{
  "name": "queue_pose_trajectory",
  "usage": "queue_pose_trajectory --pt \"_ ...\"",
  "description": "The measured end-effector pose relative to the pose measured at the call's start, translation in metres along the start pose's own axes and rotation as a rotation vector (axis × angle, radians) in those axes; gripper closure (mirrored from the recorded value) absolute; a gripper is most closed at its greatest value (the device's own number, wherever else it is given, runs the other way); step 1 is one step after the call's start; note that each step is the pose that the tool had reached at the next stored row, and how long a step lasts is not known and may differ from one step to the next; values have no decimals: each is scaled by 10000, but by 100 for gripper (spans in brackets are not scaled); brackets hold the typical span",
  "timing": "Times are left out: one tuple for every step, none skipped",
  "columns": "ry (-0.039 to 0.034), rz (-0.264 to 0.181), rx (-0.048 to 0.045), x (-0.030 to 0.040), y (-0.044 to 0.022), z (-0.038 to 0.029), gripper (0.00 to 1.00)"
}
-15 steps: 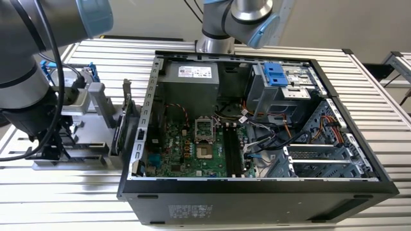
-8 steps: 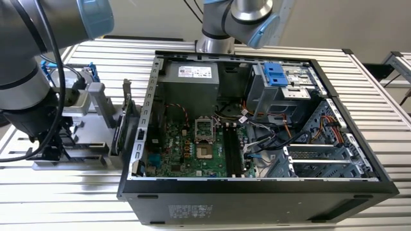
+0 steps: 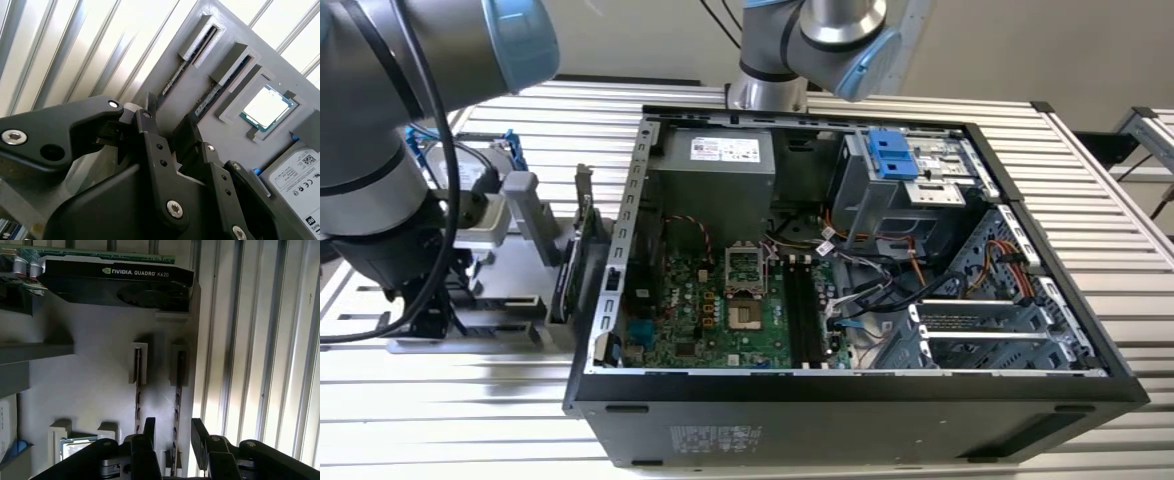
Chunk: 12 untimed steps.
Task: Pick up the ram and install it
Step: 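Pick up the ram and move it above insertion slot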
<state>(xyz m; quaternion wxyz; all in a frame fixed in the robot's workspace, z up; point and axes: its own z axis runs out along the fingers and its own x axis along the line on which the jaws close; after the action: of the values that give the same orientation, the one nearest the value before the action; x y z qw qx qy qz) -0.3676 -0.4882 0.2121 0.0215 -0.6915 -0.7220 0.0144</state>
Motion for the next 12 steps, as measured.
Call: queue_pose_trajectory --pt "0 0 14 -1 -1 10 0" --pt "0 0 26 -2 -2 19 0" --pt "0 0 39 -4 -3 29 0" --pt "0 0 54 -6 -5 38 0" --pt "1 0 67 -9 -6 48 0" --pt "3 1 74 -12 -7 56 0" --pt "2 0 83 -17 -7 61 0" --pt "3 0 86 -21 -7 64 0" --pt "3 1 87 -25 -7 67 0" --pt "4 1 87 -29 -7 71 0" --pt "4 1 86 -31 -7 76 0" --pt "5 2 86 -32 -7 80 0"
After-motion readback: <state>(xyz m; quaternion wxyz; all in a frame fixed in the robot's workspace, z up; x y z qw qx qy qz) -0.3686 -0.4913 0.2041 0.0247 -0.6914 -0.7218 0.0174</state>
